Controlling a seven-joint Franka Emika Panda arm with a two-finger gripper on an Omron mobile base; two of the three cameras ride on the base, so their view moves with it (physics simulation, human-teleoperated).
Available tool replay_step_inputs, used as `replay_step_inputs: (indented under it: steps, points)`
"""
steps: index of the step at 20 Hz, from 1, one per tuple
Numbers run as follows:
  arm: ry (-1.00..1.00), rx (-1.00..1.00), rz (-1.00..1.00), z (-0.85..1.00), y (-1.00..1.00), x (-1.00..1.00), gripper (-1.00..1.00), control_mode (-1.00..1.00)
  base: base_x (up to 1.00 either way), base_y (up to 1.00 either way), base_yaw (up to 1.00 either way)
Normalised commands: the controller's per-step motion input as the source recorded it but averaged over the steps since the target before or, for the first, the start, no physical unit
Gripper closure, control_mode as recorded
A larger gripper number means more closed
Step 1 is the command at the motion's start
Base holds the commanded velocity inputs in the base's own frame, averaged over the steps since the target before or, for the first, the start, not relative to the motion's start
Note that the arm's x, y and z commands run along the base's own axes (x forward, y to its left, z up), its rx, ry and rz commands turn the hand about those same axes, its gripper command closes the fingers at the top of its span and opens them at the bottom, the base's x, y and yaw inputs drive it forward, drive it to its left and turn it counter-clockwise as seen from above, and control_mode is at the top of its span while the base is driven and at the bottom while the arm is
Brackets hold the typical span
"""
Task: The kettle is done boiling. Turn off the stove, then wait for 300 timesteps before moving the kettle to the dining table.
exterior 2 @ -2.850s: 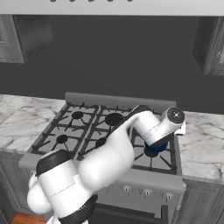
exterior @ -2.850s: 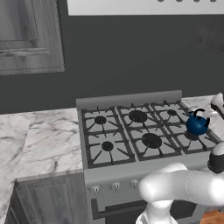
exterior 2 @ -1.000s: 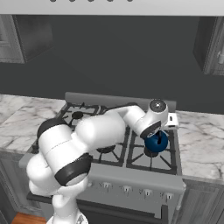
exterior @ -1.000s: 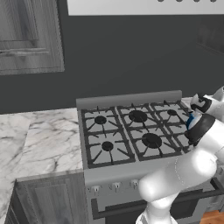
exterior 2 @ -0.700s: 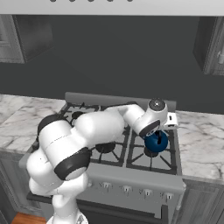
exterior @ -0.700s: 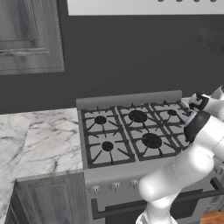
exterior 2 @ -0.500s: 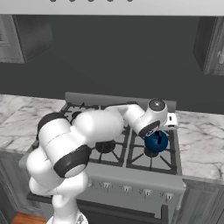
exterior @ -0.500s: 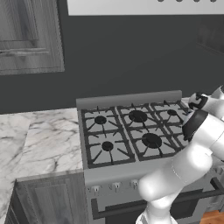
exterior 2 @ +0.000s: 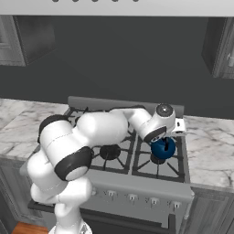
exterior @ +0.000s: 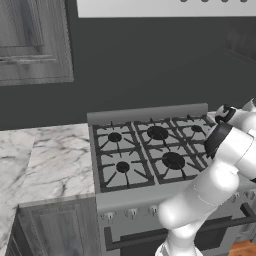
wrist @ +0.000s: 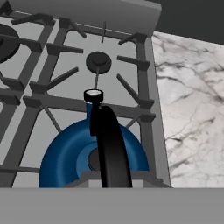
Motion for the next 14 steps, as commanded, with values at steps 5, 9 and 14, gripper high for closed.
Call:
replay_step_inputs:
  steps: [5,9,14]
  points:
    - [0.0,-0.01,0.0,0.06,0.0,0.0,1.0,-1.0,0.0,0.0,0.0]
    - [0.0,-0.03,0.0,0.24,0.0,0.0,1.0,-1.0,0.0,0.0,0.0]
    - [0.0,-0.04,-0.02,0.27,0.0,-0.04,1.0,-1.0,0.0,0.0,0.0]
